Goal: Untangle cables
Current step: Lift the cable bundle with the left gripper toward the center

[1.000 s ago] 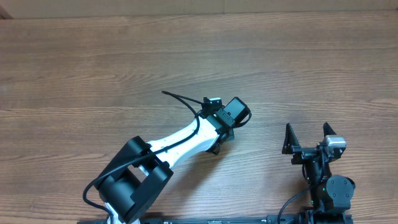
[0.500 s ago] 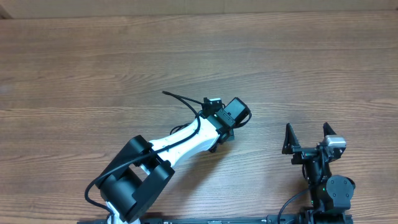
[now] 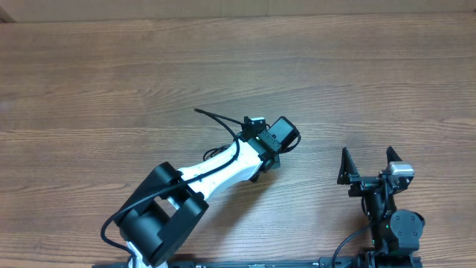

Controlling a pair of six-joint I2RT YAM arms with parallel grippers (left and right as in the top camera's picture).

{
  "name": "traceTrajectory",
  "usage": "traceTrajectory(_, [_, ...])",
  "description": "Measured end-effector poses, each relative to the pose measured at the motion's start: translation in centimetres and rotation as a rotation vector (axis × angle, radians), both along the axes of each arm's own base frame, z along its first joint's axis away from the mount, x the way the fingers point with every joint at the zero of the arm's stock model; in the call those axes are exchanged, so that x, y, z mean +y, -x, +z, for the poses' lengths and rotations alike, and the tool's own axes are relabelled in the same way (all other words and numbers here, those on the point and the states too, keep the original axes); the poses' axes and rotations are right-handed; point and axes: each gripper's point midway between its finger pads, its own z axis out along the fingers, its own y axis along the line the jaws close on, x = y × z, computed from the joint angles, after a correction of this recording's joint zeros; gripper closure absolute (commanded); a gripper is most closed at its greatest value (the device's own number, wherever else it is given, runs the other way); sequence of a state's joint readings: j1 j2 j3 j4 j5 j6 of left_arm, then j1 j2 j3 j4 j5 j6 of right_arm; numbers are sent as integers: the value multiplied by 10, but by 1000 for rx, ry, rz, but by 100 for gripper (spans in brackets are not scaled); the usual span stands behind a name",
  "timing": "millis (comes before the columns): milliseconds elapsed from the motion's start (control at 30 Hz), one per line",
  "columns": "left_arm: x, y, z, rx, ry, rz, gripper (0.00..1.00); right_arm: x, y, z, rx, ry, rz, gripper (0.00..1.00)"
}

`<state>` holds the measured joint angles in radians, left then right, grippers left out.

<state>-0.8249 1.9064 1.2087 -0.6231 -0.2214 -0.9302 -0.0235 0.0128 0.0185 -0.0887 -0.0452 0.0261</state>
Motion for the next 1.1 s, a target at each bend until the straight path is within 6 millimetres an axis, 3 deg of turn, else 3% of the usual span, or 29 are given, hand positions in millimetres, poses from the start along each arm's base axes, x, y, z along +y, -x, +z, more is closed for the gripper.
traceTrajectory(133, [-2,-2,20,-34,11,-62,96,0,0,0,0,0,0,0])
traceTrajectory(400, [-7,-4,138,-273,152,-245,96,0,0,0,0,0,0,0])
traceTrajectory(567, [-10,10,184,-361,211,-400,96,0,0,0,0,0,0,0])
traceTrajectory(800, [-20,31,224,-399,368,-607,96,0,0,0,0,0,0,0])
traceTrajectory(1100, [-13,28,256,-359,689,-742,96,0,0,0,0,0,0,0])
